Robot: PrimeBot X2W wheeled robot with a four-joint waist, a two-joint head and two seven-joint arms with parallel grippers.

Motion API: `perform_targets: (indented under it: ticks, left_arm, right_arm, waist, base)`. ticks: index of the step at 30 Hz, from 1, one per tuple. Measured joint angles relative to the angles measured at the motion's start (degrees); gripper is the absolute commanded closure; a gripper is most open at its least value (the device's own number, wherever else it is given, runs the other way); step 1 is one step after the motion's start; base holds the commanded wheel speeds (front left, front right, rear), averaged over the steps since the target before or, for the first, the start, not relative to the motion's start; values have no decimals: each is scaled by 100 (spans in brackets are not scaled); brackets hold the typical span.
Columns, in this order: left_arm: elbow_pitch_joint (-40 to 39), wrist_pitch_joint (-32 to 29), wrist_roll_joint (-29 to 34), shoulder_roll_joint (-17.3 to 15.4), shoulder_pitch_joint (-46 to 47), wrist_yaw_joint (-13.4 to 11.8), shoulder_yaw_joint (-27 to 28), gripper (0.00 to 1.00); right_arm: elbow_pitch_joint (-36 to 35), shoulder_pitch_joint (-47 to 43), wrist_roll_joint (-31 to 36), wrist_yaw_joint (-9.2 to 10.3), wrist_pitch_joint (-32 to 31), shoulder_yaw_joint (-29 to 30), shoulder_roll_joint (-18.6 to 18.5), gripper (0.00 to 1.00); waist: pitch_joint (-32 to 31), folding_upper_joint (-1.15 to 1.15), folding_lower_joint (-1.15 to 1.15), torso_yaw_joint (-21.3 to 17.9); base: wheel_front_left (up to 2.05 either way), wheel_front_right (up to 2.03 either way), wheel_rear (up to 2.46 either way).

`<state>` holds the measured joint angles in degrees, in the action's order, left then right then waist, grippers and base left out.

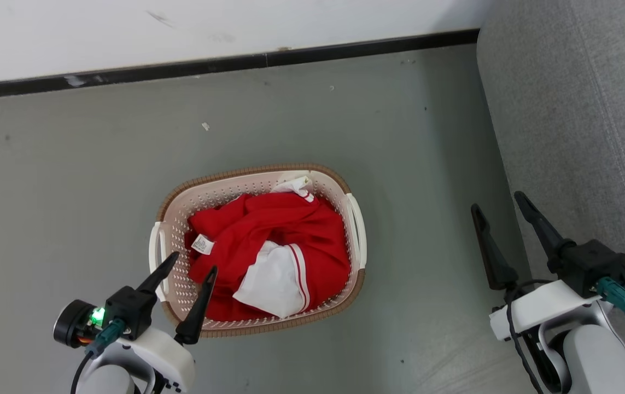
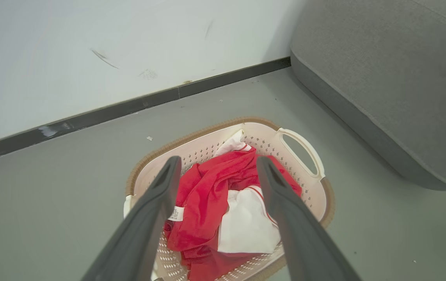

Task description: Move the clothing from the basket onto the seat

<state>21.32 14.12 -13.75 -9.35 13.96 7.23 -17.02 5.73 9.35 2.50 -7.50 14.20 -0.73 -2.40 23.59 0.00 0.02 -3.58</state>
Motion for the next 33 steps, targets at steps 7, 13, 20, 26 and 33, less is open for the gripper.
perform_targets:
  ticks: [7,13,20,26,33]
  left_arm:
    - [168,-68,20,-90,469,0,-38,0]
    - [266,-96,19,-149,820,0,-42,0]
    - [410,-149,18,-213,1190,0,-74,0]
    - [548,-265,172,-287,1632,0,-126,0]
    - [791,-605,404,-321,2065,-1,-286,0]
  right_arm:
    - [-70,321,1,0,0,-60,-2,0]
    - [-135,576,1,0,1,-121,-5,0]
    - [-157,824,1,0,1,-146,-10,0]
    - [-172,1016,-24,0,1,-194,-11,0]
    - [-177,1227,-86,0,1,-244,-13,0]
  waist:
    - [464,0,0,-60]
    - [840,0,0,-111]
    - [1245,0,0,-172]
    - [1618,0,0,-235]
    - [1958,0,-1,-290]
  base:
    - [0,0,0]
    - [0,0,0]
    - [0,0,0]
    - [0,0,0]
    - [0,0,0]
